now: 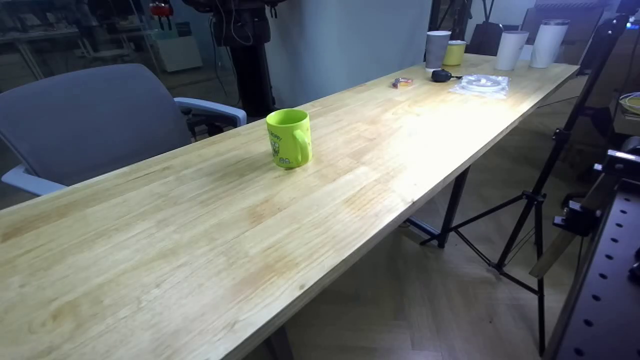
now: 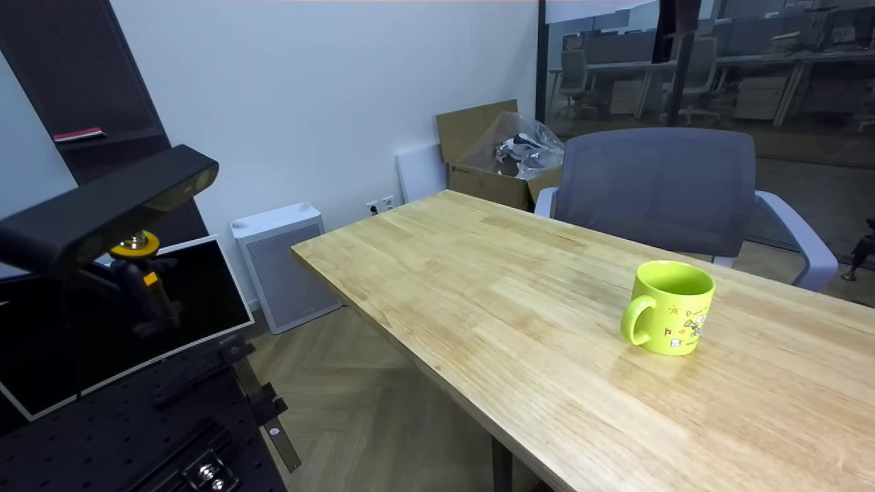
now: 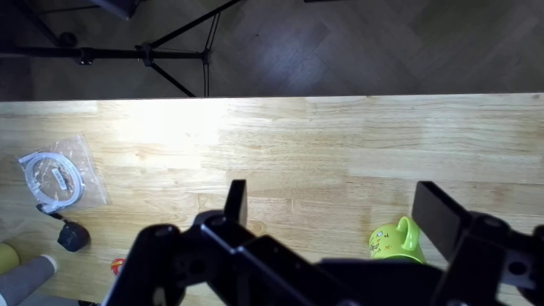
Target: Move the cup to the left
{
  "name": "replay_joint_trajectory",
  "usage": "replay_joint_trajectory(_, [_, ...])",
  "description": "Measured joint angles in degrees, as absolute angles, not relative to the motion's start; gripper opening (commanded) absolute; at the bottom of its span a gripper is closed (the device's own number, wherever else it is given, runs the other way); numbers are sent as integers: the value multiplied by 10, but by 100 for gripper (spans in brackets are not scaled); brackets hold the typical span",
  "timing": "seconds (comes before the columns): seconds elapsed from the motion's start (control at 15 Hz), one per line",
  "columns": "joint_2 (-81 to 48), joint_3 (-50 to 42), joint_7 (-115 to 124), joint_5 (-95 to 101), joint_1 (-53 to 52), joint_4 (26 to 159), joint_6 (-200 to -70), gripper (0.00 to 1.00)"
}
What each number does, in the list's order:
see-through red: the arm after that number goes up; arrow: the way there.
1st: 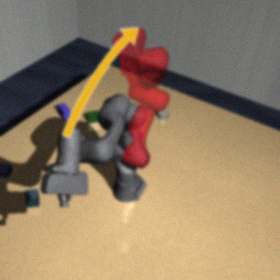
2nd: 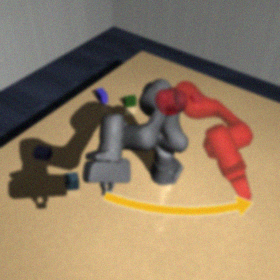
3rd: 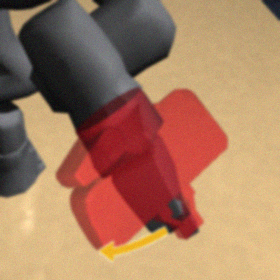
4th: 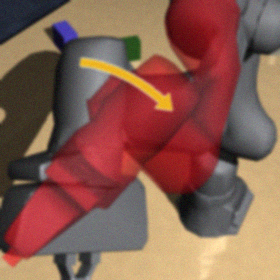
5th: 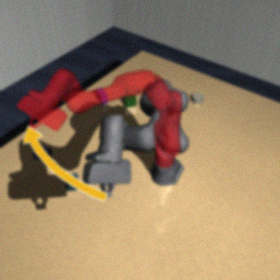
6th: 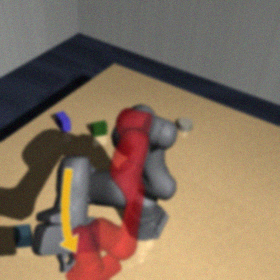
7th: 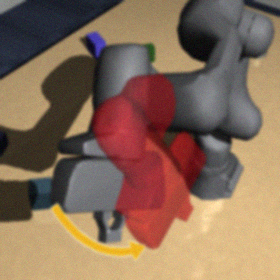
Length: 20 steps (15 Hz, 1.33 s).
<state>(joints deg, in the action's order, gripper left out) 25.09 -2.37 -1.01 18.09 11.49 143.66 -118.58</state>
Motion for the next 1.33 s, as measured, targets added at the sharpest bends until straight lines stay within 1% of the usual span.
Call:
replay_joint_trajectory(0.53, [190,-51,-60,141,84,1436,-1324,100])
replay_joint_trajectory(0.87, [148,-87,-168,32,59,1421,-1422,100])
replay_joint_trajectory(1.13, [93,-114,-308,-103,22,1368,-1391,100])
replay_joint_trajectory(1.33, [38,-112,-343,-133,19,1308,-1341,100])
